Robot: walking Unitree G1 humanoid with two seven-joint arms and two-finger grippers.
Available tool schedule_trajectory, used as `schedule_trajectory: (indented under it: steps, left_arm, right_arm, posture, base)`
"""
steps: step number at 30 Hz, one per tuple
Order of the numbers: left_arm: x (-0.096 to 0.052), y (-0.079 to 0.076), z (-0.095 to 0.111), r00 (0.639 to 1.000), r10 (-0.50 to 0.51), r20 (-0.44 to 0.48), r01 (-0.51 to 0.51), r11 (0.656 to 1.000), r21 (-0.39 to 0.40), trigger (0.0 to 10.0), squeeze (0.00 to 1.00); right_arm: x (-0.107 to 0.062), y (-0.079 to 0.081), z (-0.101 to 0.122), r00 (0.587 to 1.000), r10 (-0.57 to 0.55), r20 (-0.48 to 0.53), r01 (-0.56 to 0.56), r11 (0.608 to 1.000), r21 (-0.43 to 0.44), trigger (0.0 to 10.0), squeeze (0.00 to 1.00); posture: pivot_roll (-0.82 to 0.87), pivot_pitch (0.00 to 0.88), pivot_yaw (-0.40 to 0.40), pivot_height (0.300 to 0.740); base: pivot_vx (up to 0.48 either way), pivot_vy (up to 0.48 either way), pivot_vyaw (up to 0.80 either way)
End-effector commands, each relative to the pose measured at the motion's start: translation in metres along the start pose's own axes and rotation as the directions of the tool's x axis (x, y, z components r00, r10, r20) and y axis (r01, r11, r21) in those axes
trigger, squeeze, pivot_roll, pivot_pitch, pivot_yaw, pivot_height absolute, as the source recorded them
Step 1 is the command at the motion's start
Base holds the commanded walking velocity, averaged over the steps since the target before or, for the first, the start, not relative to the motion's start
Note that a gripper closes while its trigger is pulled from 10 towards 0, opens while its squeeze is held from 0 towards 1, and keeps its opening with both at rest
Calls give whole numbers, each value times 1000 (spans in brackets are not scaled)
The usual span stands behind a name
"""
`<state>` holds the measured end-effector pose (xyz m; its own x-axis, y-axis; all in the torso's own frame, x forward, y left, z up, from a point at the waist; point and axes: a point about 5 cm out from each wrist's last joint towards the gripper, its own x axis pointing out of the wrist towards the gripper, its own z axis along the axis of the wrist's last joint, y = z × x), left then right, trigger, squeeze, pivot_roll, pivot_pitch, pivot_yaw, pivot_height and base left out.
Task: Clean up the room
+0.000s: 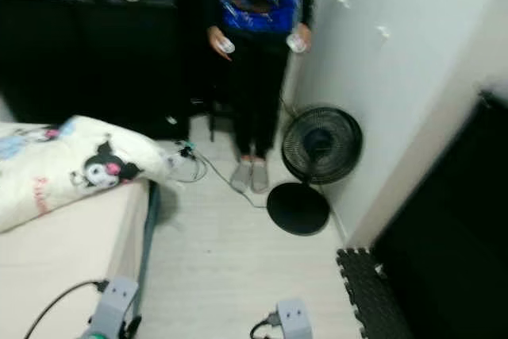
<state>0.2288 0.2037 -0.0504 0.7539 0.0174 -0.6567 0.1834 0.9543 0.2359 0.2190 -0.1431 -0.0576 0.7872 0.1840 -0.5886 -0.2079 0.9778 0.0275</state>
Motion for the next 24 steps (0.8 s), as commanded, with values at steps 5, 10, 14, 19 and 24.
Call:
schedule_trajectory:
  steps: [5,10,14,19,24]
  left_arm:
    - [-1,-4,-5,1000,-11,-27,11,1000,1,10000,0]
    - [-1,-4,-5,1000,-11,-27,11,1000,0,10000,0]
    - [-1,-2,-5,1000,-4,-24,4,1000,1,10000,0]
    - [-1,2,-3,1000,0,-11,0,1000,14,10000,0]
    - [3,18,29,991,26,134,-25,1000,-8,10000,0]
  right_arm:
    - [-4,4,-12,999,7,-41,-7,1000,14,10000,0]
    - [-4,4,-12,999,7,-42,-7,1000,17,10000,0]
    - [-4,3,-12,999,6,-43,-5,1000,15,10000,0]
    - [-4,3,-12,999,3,-42,-3,1000,3,10000,0]
    - [0,-7,10,997,-7,73,11,999,-42,10000,0]
  posture:
    - [-117,0,42,740]
    - [-117,0,43,740]
    - [-121,0,44,740]
    - [-118,0,43,740]
    - [-116,0,42,740]
  base:
    - [245,0,0]
    - [193,0,0]
    - [0,0,0]
    - [0,0,0]
    - [0,0,0]
